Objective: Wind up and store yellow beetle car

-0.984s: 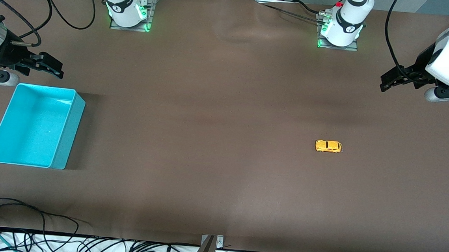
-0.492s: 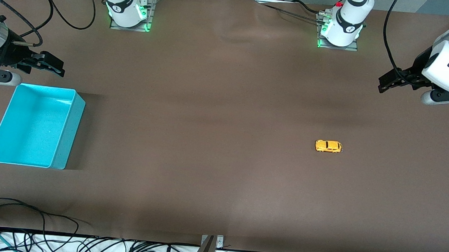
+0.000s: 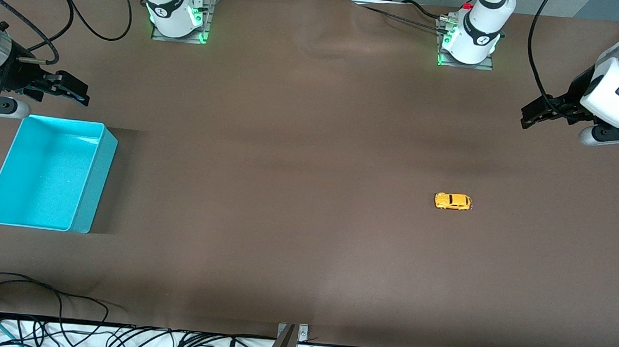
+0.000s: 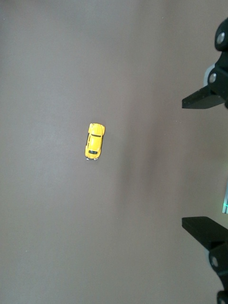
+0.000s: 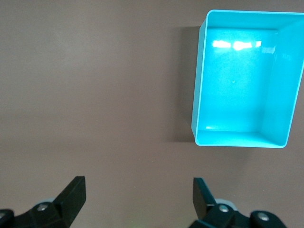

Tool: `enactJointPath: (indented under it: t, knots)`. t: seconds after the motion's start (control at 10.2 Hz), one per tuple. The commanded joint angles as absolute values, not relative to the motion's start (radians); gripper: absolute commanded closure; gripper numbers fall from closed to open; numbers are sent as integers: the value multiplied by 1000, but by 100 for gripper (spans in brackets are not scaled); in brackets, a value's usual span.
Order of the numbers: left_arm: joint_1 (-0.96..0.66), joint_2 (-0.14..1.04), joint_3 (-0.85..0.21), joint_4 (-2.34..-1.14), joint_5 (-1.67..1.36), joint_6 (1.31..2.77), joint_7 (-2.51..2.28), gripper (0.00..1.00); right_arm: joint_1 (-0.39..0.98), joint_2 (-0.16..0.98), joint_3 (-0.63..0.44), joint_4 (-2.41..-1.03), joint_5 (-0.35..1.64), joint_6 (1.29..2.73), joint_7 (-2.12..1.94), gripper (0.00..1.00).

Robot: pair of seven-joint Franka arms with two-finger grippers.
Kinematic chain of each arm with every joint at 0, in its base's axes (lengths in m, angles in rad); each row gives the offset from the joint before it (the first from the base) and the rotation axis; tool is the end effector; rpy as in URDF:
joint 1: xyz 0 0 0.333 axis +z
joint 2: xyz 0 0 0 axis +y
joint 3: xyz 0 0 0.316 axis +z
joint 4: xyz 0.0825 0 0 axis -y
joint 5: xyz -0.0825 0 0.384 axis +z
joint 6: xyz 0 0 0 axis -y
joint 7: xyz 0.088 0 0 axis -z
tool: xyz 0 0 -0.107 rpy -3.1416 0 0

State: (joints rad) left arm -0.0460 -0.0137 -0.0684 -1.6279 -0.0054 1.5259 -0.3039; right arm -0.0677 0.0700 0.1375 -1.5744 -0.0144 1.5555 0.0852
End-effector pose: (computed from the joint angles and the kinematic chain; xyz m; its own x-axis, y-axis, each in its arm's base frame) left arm 0.5400 -0.0629 0.6015 0.9783 0.1887 -0.0855 0.1874 -0.9820 -0.0221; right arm 0.5703 0.0357 0.5825 0.9961 -0.0154 -0.0874 -0.0144 -0.9998 0.0123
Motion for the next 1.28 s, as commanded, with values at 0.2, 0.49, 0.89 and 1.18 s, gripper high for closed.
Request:
enactJointPath:
  t: [0.2,0.49,0.89,1.18]
  knots:
    - [-44,3,-69,-1591,-11,1499,-288,0,-78,83,140,-1555,-6,1532,91,0]
    - [-43,3,-69,-1589,-11,1497,-288,0,-80,83,140,-1555,-6,1534,91,0]
    - [-43,3,-69,-1589,-11,1499,-288,0,-84,83,135,-1551,-6,1546,58,0]
    - [-43,3,-69,-1589,-11,1499,-288,0,-84,83,133,-1551,-6,1548,55,0]
